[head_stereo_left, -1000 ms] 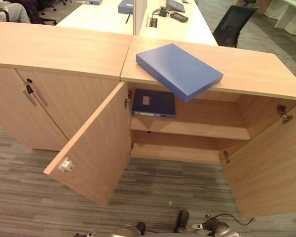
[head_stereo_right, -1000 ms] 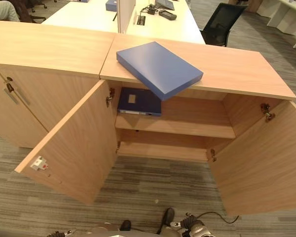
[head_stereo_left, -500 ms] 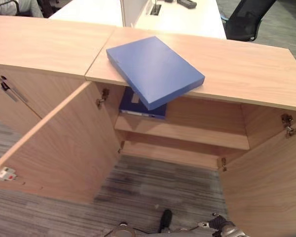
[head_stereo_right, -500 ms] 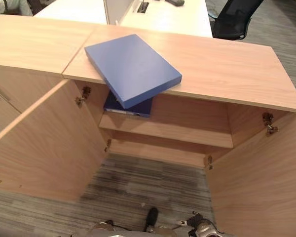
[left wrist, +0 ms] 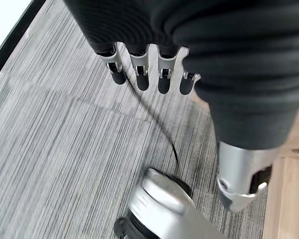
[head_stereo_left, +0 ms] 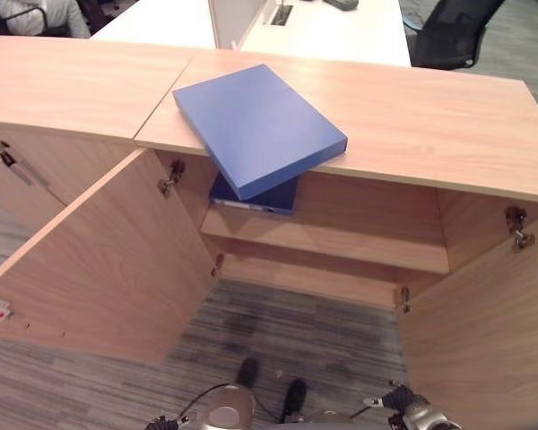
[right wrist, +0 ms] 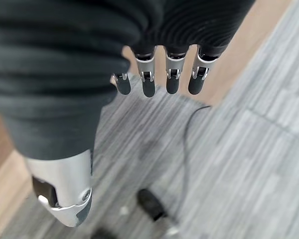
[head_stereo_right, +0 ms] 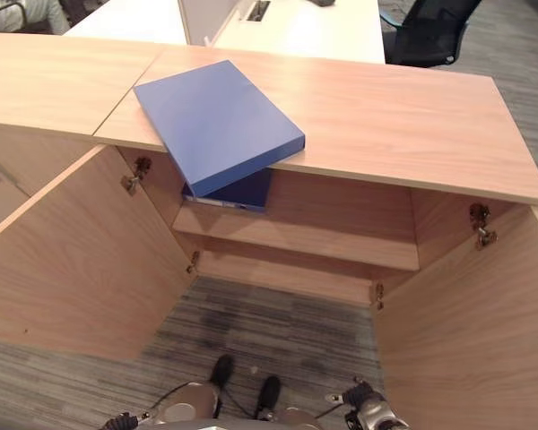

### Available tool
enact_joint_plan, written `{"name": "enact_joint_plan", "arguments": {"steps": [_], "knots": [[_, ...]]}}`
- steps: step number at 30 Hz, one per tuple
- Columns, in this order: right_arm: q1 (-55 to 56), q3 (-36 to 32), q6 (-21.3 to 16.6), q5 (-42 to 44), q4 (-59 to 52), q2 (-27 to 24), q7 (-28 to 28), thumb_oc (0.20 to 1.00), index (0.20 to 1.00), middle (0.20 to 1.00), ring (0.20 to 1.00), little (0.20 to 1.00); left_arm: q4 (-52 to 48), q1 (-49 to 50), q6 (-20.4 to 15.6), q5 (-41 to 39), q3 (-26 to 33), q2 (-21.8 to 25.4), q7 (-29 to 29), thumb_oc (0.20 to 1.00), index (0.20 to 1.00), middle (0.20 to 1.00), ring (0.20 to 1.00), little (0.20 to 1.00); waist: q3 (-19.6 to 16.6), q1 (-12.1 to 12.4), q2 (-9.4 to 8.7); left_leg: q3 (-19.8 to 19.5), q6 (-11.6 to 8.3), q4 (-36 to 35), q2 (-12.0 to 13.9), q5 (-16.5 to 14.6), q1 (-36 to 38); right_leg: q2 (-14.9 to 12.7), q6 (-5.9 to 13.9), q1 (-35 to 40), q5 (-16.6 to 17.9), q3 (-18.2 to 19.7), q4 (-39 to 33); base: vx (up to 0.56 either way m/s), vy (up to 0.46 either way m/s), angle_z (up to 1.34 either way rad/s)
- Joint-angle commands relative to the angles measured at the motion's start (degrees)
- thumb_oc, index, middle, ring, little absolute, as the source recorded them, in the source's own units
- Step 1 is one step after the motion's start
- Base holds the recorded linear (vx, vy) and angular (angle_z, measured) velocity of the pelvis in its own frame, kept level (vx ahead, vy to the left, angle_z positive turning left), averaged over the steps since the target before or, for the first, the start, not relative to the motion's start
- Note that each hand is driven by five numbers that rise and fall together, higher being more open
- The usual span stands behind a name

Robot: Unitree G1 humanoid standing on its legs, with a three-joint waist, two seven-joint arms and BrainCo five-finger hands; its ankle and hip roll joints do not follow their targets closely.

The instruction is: Put the empty folder in the office cabinet

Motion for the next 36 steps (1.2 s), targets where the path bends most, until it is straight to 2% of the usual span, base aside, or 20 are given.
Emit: {"name": "enact_joint_plan", "arguments": {"steps": [1,5,10,13,14,16,17,19,24,29,32,36], "knots": [[1.9,0.2,-0.3,0.8,0.7,-1.0,0.1,1.000,1.000,1.000,1.000,1.000,1.5,-0.2,-0.6,3.2,-1.5,1.6,-0.8,1.000,1.000,1.000,1.000,1.000,-2.8,0.4,-1.69,1.0,5.41,-3.3,-0.9,0.4,5.6,-2.6,8.77,0.8,-3.8,2.8,3.8,0.07,0.056,-0.29],[1.6,0.8,0.2,-0.3,1.0,-0.7,1.2,1.000,1.000,1.000,1.000,1.000,-0.5,-1.0,-0.6,0.6,-3.0,0.6,-4.1,1.000,1.000,1.000,1.000,1.000,-4.2,-0.8,-0.97,1.7,6.01,-7.4,-0.1,1.0,8.8,-2.6,9.10,1.4,-3.5,3.9,3.1,0.09,0.093,-0.12],[1.7,1.2,0.5,-1.5,1.3,-0.6,2.0,1.000,1.000,1.000,1.000,1.000,-5.9,-1.8,-1.4,-3.0,-5.2,0.5,-5.6,1.000,1.000,1.000,1.000,1.000,-5.2,-1.6,-0.46,2.3,6.43,-7.6,-0.1,0.2,10.3,-2.9,9.56,2.4,-3.1,4.4,2.4,0.05,0.074,-0.11],[2.0,0.5,0.9,-2.1,2.1,-0.6,1.9,1.000,1.000,1.000,1.000,1.000,-20.0,-1.0,-2.5,-9.6,-7.2,1.3,-6.0,1.000,1.000,1.000,1.000,1.000,-5.9,-1.6,0.35,2.2,6.79,-7.6,-0.4,-0.7,11.6,-3.4,10.07,3.5,-2.8,4.7,1.7,0.06,0.099,0.00],[2.0,0.5,0.9,-2.2,2.1,-0.6,1.9,1.000,1.000,1.000,1.000,1.000,-20.1,-0.9,-2.5,-9.6,-7.2,1.3,-6.0,1.000,1.000,1.000,1.000,1.000,-5.9,-1.6,0.35,2.2,6.79,-7.6,-0.4,-0.7,11.7,-3.4,10.07,3.6,-2.8,4.7,1.6,0.03,0.083,0.00],[2.6,-1.0,1.3,-2.2,2.5,-0.6,1.5,1.000,1.000,1.000,1.000,1.000,-40.3,3.0,-3.2,-12.9,-7.2,4.5,-5.0,1.000,1.000,1.000,1.000,1.000,-6.4,-1.1,0.86,1.8,7.06,-7.6,-0.8,-1.2,12.6,-3.9,10.55,4.6,-2.1,4.6,0.6,0.04,0.098,-0.01],[2.6,-1.0,1.3,-2.2,2.5,-0.5,1.5,1.000,1.000,1.000,1.000,1.000,-40.4,3.1,-3.1,-12.9,-7.2,4.5,-5.0,1.000,1.000,1.000,1.000,1.000,-6.4,-1.1,0.85,1.8,7.07,-7.6,-0.8,-1.3,12.7,-3.9,10.55,4.6,-2.1,4.6,0.6,0.02,0.068,0.00],[2.8,-1.9,1.7,-2.5,2.5,-0.4,0.9,1.000,1.000,1.000,1.000,1.000,-49.9,5.1,-3.4,-10.7,-6.6,6.9,-4.3,1.000,1.000,1.000,1.000,1.000,-6.5,-1.0,1.06,1.7,7.20,-7.6,-1.0,-1.6,13.1,-4.1,10.81,4.7,-2.0,4.8,0.4,0.01,0.051,0.03],[3.8,-3.2,2.4,-3.2,2.5,0.8,0.3,1.000,1.000,1.000,1.000,1.000,-65.7,9.4,-4.1,-5.7,-2.6,9.9,-2.8,1.000,1.000,1.000,1.000,1.000,-6.6,-0.3,1.12,1.7,7.36,-7.6,-1.1,-2.1,14.1,-4.3,11.18,5.1,-2.1,5.2,0.4,0.01,0.034,-0.03],[5.3,-3.5,2.5,-2.9,2.0,1.9,0.0,1.000,1.000,1.000,1.000,1.000,-71.5,11.5,-4.7,-1.5,1.9,8.8,1.1,1.000,1.000,1.000,1.000,1.000,-6.6,0.2,0.82,1.5,7.49,-7.6,-1.2,-2.4,14.7,-4.4,11.18,5.5,-2.2,5.1,0.4,0.00,0.000,0.00],[6.4,-3.9,2.3,-2.1,1.5,2.8,-0.9,1.000,1.000,1.000,1.000,1.000,-78.0,14.3,-5.6,3.1,6.7,8.3,5.2,1.000,1.000,1.000,1.000,1.000,-6.6,0.8,0.42,1.2,7.55,-7.6,-1.2,-2.6,15.0,-4.4,11.22,5.7,-2.3,5.0,0.4,0.00,0.000,0.00],[7.4,-4.2,2.0,-1.1,1.6,3.7,-1.1,1.000,1.000,1.000,1.000,1.000,-80.6,15.6,-5.9,5.4,9.3,7.3,8.3,1.000,1.000,1.000,1.000,1.000,-6.6,1.2,0.02,1.1,7.58,-7.6,-1.3,-2.7,15.2,-4.4,11.25,6.1,-2.6,4.8,0.4,0.00,0.000,0.01]]}}
